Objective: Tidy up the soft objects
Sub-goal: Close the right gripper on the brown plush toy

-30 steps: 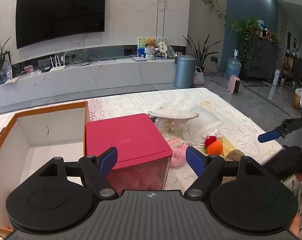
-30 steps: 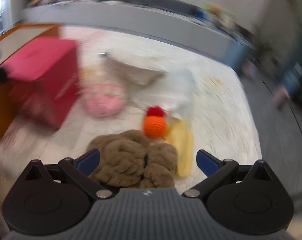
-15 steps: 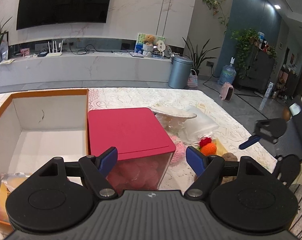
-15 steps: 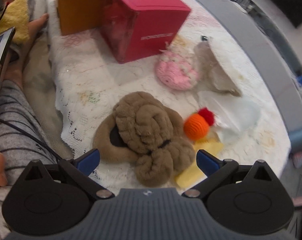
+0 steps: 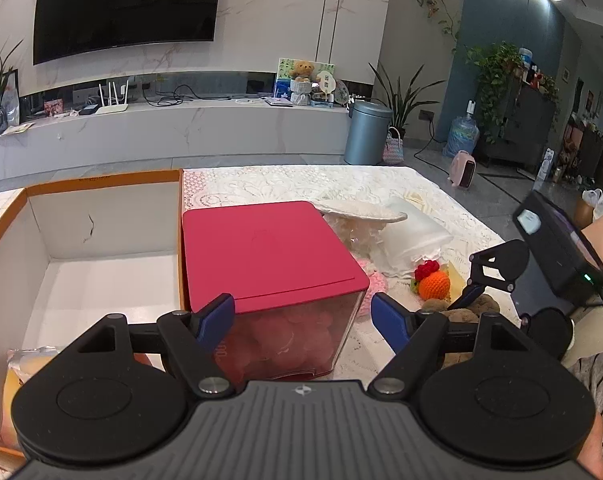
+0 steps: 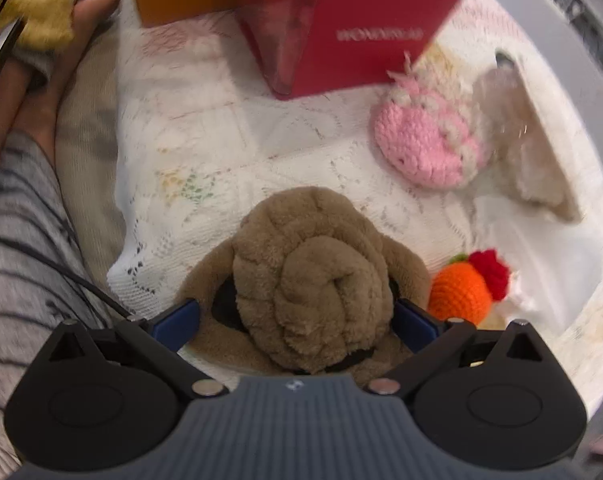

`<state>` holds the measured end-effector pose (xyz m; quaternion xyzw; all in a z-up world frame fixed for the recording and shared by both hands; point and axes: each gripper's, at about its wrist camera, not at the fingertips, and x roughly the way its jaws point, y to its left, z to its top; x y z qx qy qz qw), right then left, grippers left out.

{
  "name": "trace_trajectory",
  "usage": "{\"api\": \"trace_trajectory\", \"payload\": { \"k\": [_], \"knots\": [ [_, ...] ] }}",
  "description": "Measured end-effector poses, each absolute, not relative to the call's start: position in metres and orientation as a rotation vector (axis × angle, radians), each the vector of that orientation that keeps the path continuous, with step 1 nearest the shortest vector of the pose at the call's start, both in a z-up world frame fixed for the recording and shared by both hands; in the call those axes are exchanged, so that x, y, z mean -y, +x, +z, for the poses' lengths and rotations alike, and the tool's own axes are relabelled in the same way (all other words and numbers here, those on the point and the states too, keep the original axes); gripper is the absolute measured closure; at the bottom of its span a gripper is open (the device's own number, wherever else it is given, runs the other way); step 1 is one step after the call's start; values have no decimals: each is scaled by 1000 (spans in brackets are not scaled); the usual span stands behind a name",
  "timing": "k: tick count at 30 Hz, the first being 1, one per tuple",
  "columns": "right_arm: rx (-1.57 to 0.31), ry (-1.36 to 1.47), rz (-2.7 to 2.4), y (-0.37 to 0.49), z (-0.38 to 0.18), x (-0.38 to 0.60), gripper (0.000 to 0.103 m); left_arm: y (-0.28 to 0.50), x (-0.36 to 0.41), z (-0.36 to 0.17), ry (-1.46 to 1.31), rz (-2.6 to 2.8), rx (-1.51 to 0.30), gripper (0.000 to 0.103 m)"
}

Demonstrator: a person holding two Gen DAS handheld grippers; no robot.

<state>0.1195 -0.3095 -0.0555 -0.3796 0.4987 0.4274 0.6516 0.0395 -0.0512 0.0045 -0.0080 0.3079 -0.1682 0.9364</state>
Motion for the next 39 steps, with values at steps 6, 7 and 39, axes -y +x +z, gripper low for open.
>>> {"api": "trace_trajectory", "payload": {
  "k": [6, 7, 39],
  "knots": [
    [-1143, -782, 949, 123, -57, 318, 5, 40, 48, 5, -35, -345, -637, 12],
    [-1103, -800, 967, 117, -54, 318, 11, 40, 47, 5, -37, -343, -639, 12],
    [-1039, -619, 685, 77, -45, 303, 45, 34, 31, 14, -112, -320, -625, 12]
  ]
}}
